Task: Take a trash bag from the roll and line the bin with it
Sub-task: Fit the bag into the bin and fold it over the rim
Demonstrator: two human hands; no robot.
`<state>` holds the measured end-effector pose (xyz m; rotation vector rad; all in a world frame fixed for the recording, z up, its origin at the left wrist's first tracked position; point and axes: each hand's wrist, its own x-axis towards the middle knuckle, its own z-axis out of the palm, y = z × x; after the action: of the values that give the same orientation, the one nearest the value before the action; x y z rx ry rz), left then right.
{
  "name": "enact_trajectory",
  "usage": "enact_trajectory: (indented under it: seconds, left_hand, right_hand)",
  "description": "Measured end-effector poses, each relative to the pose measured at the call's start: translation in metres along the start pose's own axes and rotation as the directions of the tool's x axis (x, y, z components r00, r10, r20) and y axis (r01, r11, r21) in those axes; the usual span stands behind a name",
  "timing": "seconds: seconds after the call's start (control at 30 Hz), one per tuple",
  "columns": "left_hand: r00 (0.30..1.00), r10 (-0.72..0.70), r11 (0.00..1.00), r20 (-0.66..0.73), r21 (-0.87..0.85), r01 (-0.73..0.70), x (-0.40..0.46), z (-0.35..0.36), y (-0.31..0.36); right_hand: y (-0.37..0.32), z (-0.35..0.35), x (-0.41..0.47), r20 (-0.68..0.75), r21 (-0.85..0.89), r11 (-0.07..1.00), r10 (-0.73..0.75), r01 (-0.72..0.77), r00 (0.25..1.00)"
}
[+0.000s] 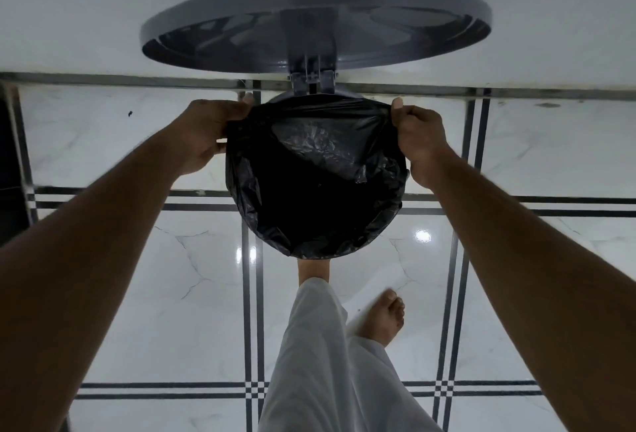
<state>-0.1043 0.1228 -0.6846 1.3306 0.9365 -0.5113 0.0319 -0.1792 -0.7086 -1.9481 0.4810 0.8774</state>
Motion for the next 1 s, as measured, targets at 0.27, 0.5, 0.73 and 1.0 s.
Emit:
enact_trajectory:
  seconds: [0.27,0.5,0.73,1.0]
  left_hand:
    - [0.951,0.229,0.827,-0.209,0.557,-0.077,0.014,0.02,0.006]
    - [0.912,0.25,0.906,-0.326,0.411,-0.101,0.027,0.02,0.001]
    - [0.966,0.102,0.982,-0.238,0.18,-0.059,0.033,0.021,0.003]
    - [0.99,-0.062,0.994,-0.125,0.082,0.073,0.041,0.028,0.008]
  right_hand:
    - [-0.006,-0.004,0.0,0.065,0.04,0.999,-0.005,0.002,0.998]
    - [-0.013,-0.008,0.001,0.079,-0.1,0.977,-0.182,0.189,0.98]
    - [-0.013,0.003,0.007,0.034,0.065,0.998,0.024,-0.026,0.999]
    - [-0.016,0.007,0.027,0.1,0.057,0.959,0.27,-0.277,0.957]
